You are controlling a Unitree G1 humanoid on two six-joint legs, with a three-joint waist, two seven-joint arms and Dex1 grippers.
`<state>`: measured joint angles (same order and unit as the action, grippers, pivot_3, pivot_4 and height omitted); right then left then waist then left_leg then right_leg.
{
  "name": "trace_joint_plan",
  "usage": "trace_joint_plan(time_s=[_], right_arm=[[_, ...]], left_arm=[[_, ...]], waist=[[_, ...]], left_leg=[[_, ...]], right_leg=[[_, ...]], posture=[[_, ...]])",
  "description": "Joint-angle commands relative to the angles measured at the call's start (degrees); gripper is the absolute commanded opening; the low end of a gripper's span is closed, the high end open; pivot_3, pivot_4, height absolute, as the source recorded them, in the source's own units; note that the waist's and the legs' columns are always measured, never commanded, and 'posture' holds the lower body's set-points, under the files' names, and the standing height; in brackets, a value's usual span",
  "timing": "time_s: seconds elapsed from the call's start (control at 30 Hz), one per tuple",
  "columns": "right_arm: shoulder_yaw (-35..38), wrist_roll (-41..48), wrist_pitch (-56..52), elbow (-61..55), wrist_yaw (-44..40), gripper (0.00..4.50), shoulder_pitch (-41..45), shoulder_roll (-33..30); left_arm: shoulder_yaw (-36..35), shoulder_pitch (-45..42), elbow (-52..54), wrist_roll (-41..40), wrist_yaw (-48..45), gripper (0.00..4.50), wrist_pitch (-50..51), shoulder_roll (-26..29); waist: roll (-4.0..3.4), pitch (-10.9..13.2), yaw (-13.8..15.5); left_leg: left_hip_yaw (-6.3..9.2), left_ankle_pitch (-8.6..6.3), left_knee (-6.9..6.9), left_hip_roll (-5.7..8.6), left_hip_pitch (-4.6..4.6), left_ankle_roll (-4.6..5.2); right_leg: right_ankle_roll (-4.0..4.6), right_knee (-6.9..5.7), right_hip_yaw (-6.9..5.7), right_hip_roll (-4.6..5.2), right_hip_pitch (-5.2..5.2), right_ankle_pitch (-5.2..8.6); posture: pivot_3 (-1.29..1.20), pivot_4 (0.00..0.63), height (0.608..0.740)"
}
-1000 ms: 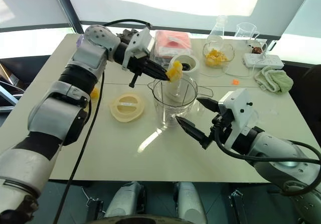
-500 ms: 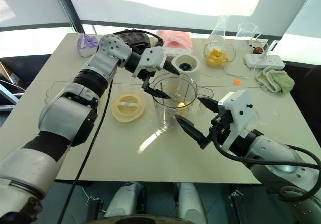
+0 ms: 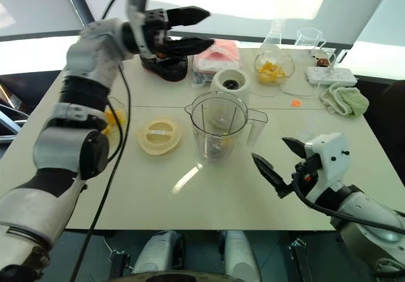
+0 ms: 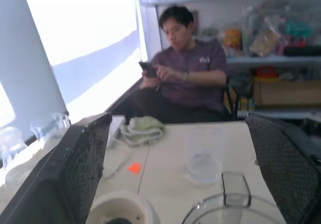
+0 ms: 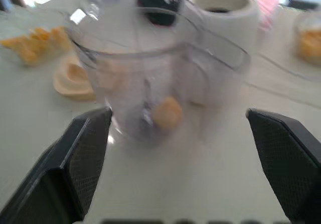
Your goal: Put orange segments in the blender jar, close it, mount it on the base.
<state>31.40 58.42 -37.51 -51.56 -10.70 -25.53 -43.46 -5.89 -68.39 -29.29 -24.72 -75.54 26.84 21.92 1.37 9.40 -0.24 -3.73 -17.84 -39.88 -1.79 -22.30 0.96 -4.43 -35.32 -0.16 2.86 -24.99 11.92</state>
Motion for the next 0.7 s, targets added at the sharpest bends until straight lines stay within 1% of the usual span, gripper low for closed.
trace_joint_plan(time_s=[0.03,0.1,0.17,0.23,0.3,0.37,0.43,0.47,0.53,0.7], right_arm=[[5.04,-5.87,4.65,4.6,-2.39,4.5,-2.29,3.48],[6.07,-10.14,6.4,6.9,-2.0,4.5,-2.81,5.27],[6.72,-13.18,7.62,8.17,-1.9,4.5,-3.68,7.02],[6.24,-15.99,8.71,8.39,-1.77,4.5,-4.84,9.27],[5.31,-19.04,9.67,9.58,-0.27,4.5,-4.98,12.06],[4.06,-22.72,11.07,11.45,1.51,4.5,-4.07,14.7],[2.06,-28.29,12.25,15.54,5.01,4.5,-1.58,16.98],[0.44,-31.91,13.2,19.09,6.79,4.5,0.67,17.4],[-1.59,-36.38,14.6,24.74,8.53,4.5,4.81,17.75],[-3.86,-43.02,18.41,35.53,10.37,4.5,12.17,18.35]], left_arm=[[-1.33,10.65,22.49,-8.73,5.74,4.44,15.03,2.33],[-1.4,17.89,33.44,-12.28,10.24,4.44,19.68,2.38],[-1.12,23.41,41.54,-14.94,14.35,4.44,22.64,1.78],[-0.62,27.92,47.29,-16.79,17.54,4.44,24.03,1.2],[0.0,31.04,50.85,-17.93,20.16,4.44,24.12,0.35],[0.98,32.71,52.19,-17.96,21.28,4.44,23.35,0.47],[3.03,34.35,52.48,-16.24,20.55,4.44,21.05,1.94],[3.81,34.94,52.05,-15.64,20.14,4.44,19.82,2.43],[4.77,35.37,51.57,-15.44,20.19,4.44,18.5,2.75],[6.73,36.01,50.29,-13.86,20.1,4.44,15.86,4.46]], waist=[[0.0,0.01,-0.19],[-0.02,0.03,-0.14],[-0.03,0.04,0.03],[-0.04,0.04,0.44],[-0.07,0.03,0.64],[-0.07,0.03,0.71],[-0.1,0.04,0.64],[-0.12,0.04,0.54],[-0.16,0.05,0.0],[-0.37,0.09,-0.58]], left_leg=[[0.03,0.0,-0.01,-0.02,0.05,-0.01],[0.1,0.04,-0.04,-0.04,0.06,-0.07],[0.16,0.13,-0.09,0.0,0.02,-0.23],[0.21,0.15,-0.14,0.03,0.1,-0.26],[0.21,0.15,-0.14,0.02,0.24,-0.26],[0.22,0.15,-0.14,0.02,0.4,-0.27],[0.23,0.14,-0.14,0.02,0.48,-0.27],[0.23,0.14,-0.13,0.02,0.5,-0.27],[0.2,0.14,-0.13,0.03,0.51,-0.28],[0.16,0.14,-0.06,0.09,0.46,-0.27]], right_leg=[[0.0,-0.12,-0.01,-0.01,0.02,0.0],[0.07,-0.17,-0.01,-0.03,0.04,0.02],[0.09,-0.17,0.01,-0.03,0.06,0.0],[0.09,-0.16,0.03,-0.06,0.18,0.0],[0.05,-0.1,0.06,-0.09,0.29,0.03],[0.04,-0.08,0.06,-0.11,0.42,0.05],[0.05,-0.04,0.07,-0.13,0.47,0.05],[0.07,-0.01,0.07,-0.14,0.47,0.04],[0.12,0.09,0.11,-0.15,0.46,0.01],[0.14,0.13,0.2,-0.15,0.42,-0.01]], posture=[[0.0,0.15,0.74],[0.0,0.15,0.74],[0.0,0.15,0.74],[0.0,0.15,0.74],[0.0,0.15,0.74],[0.0,0.15,0.74],[0.0,0.15,0.74],[0.0,0.15,0.74],[0.0,0.15,0.74],[0.0,0.15,0.74]])
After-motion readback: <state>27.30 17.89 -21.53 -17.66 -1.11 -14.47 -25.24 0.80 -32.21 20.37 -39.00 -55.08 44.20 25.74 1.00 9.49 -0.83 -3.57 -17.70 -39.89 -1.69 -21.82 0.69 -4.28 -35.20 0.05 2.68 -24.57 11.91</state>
